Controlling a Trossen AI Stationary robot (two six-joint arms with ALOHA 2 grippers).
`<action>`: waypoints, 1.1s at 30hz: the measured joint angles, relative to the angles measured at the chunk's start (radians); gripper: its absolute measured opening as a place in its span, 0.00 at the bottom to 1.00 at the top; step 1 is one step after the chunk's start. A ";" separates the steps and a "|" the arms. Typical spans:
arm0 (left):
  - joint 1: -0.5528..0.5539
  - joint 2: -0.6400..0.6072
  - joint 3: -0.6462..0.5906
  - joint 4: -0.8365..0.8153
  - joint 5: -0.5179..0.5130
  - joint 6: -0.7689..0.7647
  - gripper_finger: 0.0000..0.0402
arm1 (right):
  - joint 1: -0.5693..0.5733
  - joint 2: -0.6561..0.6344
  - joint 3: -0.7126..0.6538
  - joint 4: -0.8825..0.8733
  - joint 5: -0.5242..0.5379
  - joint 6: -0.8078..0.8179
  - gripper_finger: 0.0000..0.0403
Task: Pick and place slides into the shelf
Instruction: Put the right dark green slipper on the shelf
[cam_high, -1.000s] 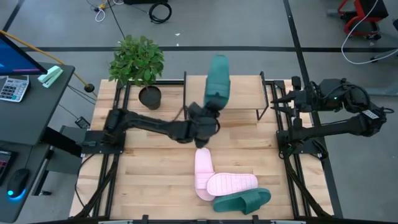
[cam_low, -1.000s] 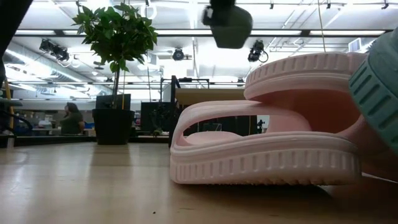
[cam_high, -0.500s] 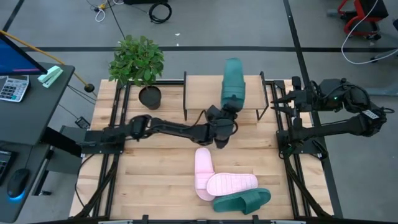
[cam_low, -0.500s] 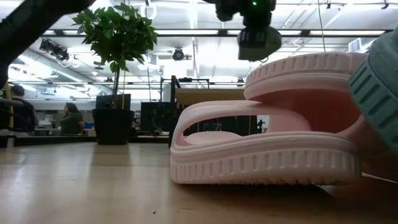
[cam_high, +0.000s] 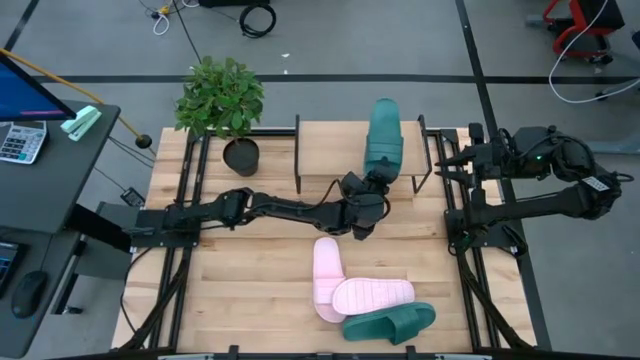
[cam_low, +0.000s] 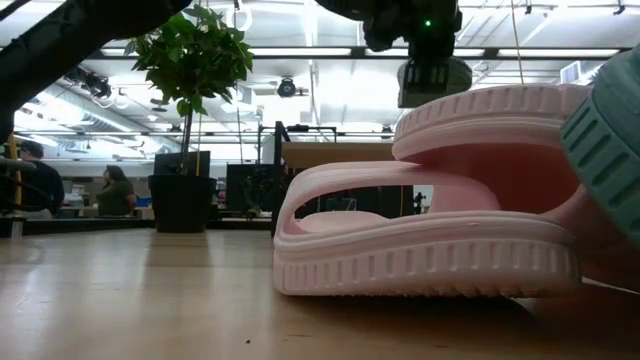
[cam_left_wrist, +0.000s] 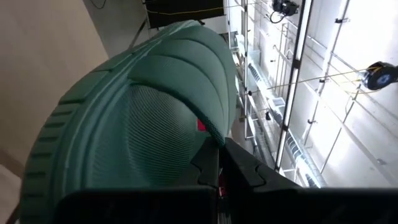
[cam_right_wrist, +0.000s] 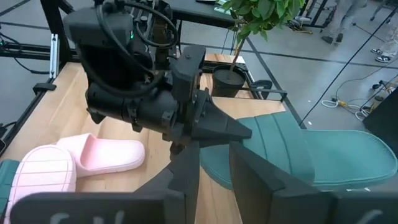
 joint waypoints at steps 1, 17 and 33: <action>0.000 0.000 0.000 -0.012 0.001 -0.007 0.02 | 0.000 0.000 0.000 0.000 0.000 0.000 0.23; 0.008 0.002 0.023 -0.009 0.066 -0.066 0.02 | 0.000 0.000 0.000 0.000 -0.001 -0.001 0.23; 0.025 0.124 0.091 0.104 0.162 -0.043 0.02 | 0.002 0.001 0.000 0.000 -0.003 -0.001 0.23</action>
